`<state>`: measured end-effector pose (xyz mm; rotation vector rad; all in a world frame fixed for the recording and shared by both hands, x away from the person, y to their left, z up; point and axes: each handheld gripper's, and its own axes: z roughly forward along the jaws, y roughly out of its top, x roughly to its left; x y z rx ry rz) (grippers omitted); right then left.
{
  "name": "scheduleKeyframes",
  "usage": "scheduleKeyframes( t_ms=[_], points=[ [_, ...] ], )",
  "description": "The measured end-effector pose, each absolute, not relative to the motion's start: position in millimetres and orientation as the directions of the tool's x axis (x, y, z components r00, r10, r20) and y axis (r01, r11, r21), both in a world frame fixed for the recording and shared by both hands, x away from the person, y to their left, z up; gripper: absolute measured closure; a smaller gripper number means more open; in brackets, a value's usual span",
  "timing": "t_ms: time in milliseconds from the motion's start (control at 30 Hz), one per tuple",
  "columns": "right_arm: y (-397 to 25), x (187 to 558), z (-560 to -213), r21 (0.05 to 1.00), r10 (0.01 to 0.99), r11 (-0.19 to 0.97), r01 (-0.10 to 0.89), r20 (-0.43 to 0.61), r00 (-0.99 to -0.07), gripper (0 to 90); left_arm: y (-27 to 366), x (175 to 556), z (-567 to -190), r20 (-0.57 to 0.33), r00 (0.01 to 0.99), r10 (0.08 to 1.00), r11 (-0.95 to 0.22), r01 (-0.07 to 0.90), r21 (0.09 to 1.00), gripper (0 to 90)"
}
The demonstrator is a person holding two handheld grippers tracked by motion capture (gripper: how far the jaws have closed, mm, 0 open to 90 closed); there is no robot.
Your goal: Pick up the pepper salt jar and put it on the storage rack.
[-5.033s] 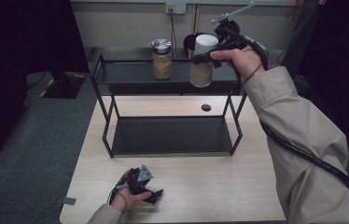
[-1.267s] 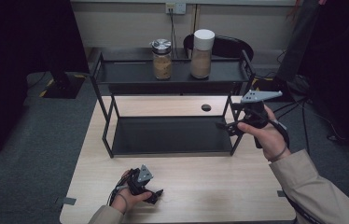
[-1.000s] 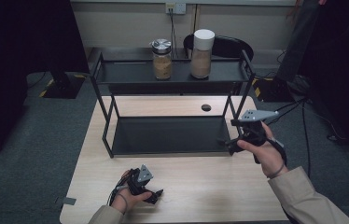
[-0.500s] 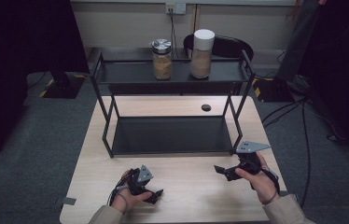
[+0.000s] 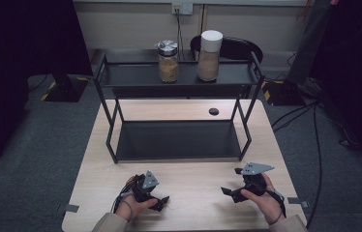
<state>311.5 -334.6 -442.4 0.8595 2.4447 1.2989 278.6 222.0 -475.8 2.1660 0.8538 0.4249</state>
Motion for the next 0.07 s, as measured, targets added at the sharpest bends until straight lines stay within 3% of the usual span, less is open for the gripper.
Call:
scheduleKeyframes(
  t_ms=[67],
  points=[
    [-334.0, 312.4, -443.3, 0.811, 0.59, 0.444, 0.381, 0.056, -0.806, 0.2, 221.7, 278.5, -475.8, 0.028, 0.72, 0.693, -0.49, 0.442, 0.751, 0.0]
  ],
)
